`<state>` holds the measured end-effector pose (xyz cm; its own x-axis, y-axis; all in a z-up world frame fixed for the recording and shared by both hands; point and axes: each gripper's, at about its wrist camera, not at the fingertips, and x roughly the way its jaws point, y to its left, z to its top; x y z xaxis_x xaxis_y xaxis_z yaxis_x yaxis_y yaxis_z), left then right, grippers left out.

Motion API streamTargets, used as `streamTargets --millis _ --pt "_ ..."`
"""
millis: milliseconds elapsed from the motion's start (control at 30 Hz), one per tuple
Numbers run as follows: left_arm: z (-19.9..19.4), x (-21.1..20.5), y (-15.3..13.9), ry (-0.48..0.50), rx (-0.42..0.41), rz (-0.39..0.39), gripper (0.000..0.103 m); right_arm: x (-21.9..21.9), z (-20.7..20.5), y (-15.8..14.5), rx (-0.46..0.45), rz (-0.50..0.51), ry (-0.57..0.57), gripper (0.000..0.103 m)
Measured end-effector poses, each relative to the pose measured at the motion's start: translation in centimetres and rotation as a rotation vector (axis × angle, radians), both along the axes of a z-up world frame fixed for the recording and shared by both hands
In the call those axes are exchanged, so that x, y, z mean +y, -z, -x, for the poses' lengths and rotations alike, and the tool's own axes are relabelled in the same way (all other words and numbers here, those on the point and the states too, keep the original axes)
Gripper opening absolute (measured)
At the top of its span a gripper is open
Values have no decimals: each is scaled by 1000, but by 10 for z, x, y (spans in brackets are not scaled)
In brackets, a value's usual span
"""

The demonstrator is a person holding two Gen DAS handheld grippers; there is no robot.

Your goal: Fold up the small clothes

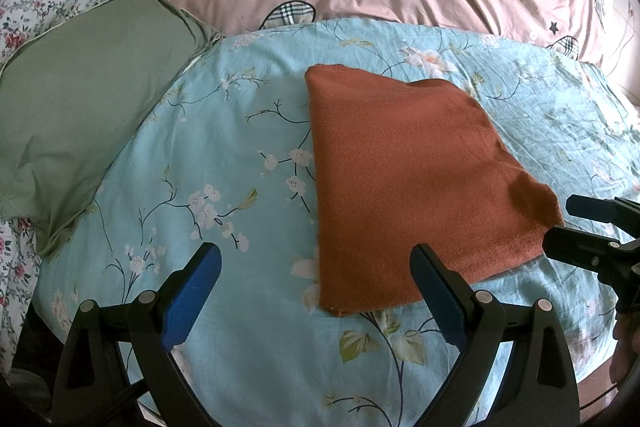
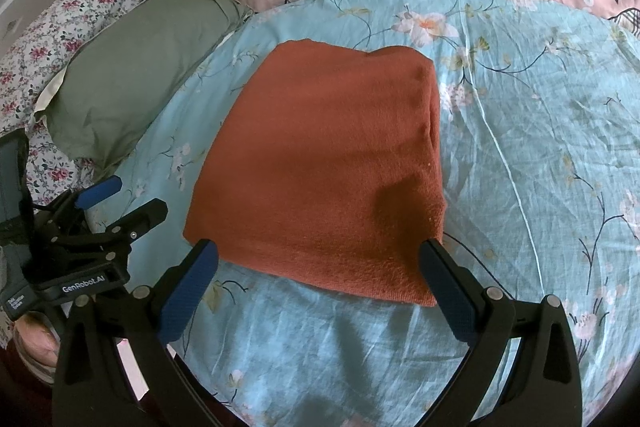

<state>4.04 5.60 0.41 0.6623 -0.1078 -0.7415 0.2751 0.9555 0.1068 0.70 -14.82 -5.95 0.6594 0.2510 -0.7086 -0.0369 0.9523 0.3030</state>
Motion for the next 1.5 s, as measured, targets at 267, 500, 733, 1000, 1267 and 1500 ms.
streamTargets --millis 267,500,733,1000,1267,1500 --pt "0 0 0 -1 1 0 96 -3 -1 2 3 -3 0 100" --pt "0 -1 0 0 3 -2 96 -4 -3 2 1 -4 0 100" --pt "-5 -3 2 2 7 -2 96 -8 -12 0 4 7 -5 100" --pt "-7 -6 3 1 8 -3 96 -10 -18 -1 2 6 -12 101" --pt "-15 -11 4 4 9 -7 96 -15 -25 -5 -14 3 3 101" --pt "-28 -16 4 3 -12 -27 96 -24 -37 -3 -6 -4 16 101"
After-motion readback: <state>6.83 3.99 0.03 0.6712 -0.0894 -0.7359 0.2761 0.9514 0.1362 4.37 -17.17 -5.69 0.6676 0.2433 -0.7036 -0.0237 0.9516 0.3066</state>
